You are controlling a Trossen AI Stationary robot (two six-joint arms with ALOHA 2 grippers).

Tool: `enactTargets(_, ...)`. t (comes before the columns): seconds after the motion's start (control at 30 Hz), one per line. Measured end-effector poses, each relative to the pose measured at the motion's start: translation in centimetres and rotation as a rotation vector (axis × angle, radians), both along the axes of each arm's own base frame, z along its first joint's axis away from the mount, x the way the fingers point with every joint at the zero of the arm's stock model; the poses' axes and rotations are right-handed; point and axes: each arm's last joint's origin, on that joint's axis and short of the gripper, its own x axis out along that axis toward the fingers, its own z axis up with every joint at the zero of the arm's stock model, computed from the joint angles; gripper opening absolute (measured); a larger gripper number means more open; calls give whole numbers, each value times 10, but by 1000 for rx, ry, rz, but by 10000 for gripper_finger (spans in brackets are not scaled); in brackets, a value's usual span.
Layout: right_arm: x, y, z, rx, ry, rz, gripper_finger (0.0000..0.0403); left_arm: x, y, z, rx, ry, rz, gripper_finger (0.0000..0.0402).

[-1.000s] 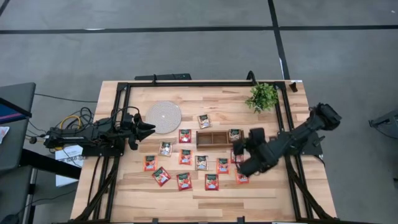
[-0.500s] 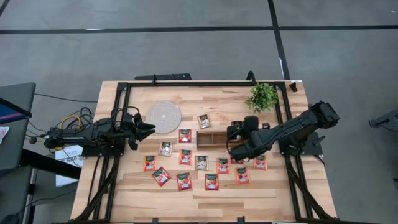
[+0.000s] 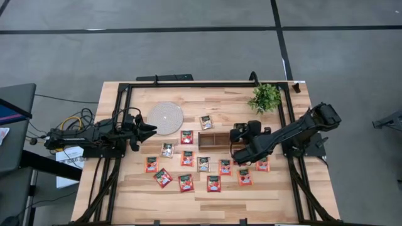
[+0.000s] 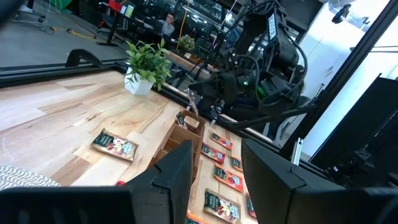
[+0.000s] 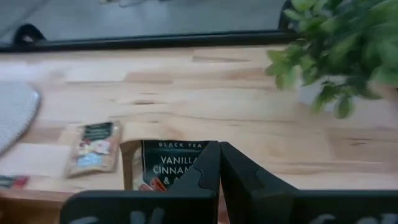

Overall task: Pick & Place Tea
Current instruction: Put the yellow tea bag into the right section of the wooden organizer

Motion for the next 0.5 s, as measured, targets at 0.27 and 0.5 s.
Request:
enactTargets(0.27,11,5,-29,3,29,-59,0,0,0,2,0,-15,0,129)
enactTargets(0.5,12,6,-30,-1,40,-71,0,0,0,2,0,-23,0,129)
